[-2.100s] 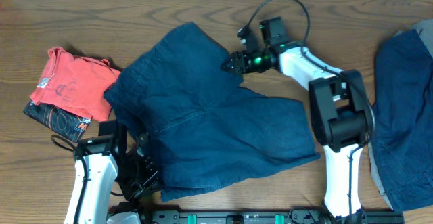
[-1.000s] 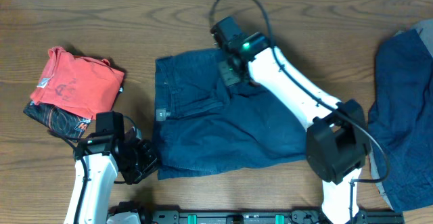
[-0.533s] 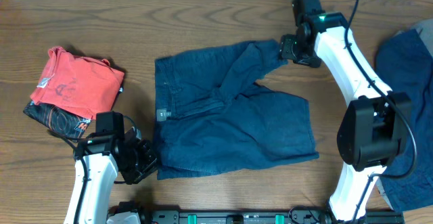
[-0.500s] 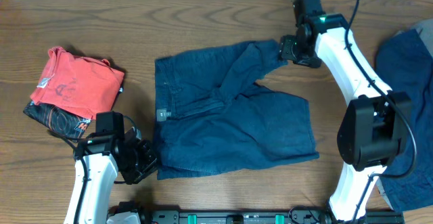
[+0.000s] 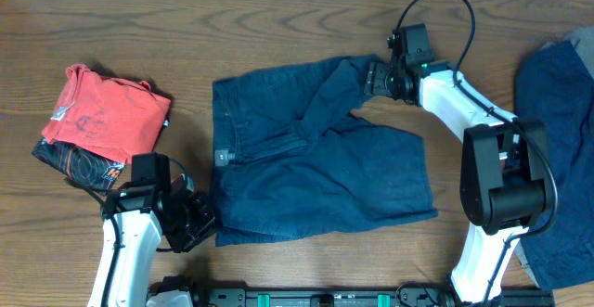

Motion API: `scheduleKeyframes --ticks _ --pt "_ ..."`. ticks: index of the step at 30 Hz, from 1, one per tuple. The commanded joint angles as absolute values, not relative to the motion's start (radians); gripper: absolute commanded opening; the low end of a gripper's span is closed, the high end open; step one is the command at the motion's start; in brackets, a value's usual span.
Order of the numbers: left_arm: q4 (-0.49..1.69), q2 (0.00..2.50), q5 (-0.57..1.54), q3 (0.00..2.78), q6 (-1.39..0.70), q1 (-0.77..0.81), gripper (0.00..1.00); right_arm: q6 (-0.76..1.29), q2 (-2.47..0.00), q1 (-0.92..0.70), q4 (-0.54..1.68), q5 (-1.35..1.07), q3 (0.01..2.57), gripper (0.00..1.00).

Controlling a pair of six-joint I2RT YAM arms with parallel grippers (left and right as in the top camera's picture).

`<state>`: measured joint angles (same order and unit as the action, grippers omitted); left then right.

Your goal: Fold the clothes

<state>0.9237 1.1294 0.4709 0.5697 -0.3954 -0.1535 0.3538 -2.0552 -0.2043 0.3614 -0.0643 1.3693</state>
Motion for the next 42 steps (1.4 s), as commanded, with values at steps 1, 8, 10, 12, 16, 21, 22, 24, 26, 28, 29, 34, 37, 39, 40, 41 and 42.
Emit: scheduleKeyframes --ticks 1,8,10,12,16,21,22,24,26,28,29,34,37,39,40,41,42 --pt "0.929 1.122 0.463 0.569 -0.4 -0.158 0.06 0.343 -2.069 -0.211 0.311 -0.063 1.341 0.75" --pt "0.929 1.122 0.463 0.569 -0.401 -0.158 0.06 0.343 -2.13 -0.211 0.303 -0.059 1.338 0.66" --pt "0.929 1.122 0.463 0.569 -0.401 -0.158 0.06 0.343 -2.146 -0.21 0.307 -0.055 1.338 0.59" --pt "0.929 1.122 0.463 0.569 -0.401 -0.158 0.06 0.344 -2.15 -0.21 0.315 -0.025 1.338 0.3" --pt "0.929 1.122 0.463 0.569 -0.401 -0.158 0.06 0.343 -2.143 -0.202 0.33 0.077 1.348 0.01" --pt "0.929 1.122 0.463 0.569 -0.401 -0.158 0.06 0.295 -2.133 -0.145 0.34 0.169 1.441 0.01" --pt "0.927 1.122 0.463 0.569 -0.401 -0.158 0.06 0.28 -2.133 -0.131 0.346 0.17 1.48 0.01" --pt "0.911 1.122 0.463 0.569 -0.401 -0.158 0.06 0.275 -2.133 -0.108 0.363 0.17 1.558 0.01" --pt "0.881 1.122 0.463 0.569 -0.401 -0.158 0.06 0.276 -2.133 -0.088 0.383 0.169 1.653 0.01" --pt "0.85 1.122 0.463 0.569 -0.401 -0.158 0.06 0.275 -2.133 -0.078 0.42 0.155 1.731 0.01" --pt "0.84 1.122 0.463 0.569 -0.401 -0.158 0.06 0.273 -2.132 -0.078 0.454 0.137 1.764 0.01" --pt "0.83 1.122 0.462 0.569 -0.401 -0.158 0.06 0.23 -2.136 -0.095 0.63 0.025 1.784 0.49" --pt "0.831 1.122 0.462 0.569 -0.4 -0.158 0.06 0.218 -2.142 -0.11 0.619 0.017 1.713 0.59" --pt "0.831 1.122 0.462 0.569 -0.4 -0.158 0.06 0.202 -2.144 -0.121 0.583 0.013 1.658 0.66" --pt "0.831 1.122 0.462 0.569 -0.401 -0.158 0.06 0.187 -2.144 -0.129 0.554 0.009 1.627 0.69" --pt "0.831 1.122 0.462 0.569 -0.401 -0.158 0.06 0.176 -2.144 -0.136 0.527 0.008 1.602 0.72" --pt "0.831 1.122 0.462 0.569 -0.401 -0.158 0.06 0.166 -2.144 -0.144 0.494 0.008 1.573 0.75"
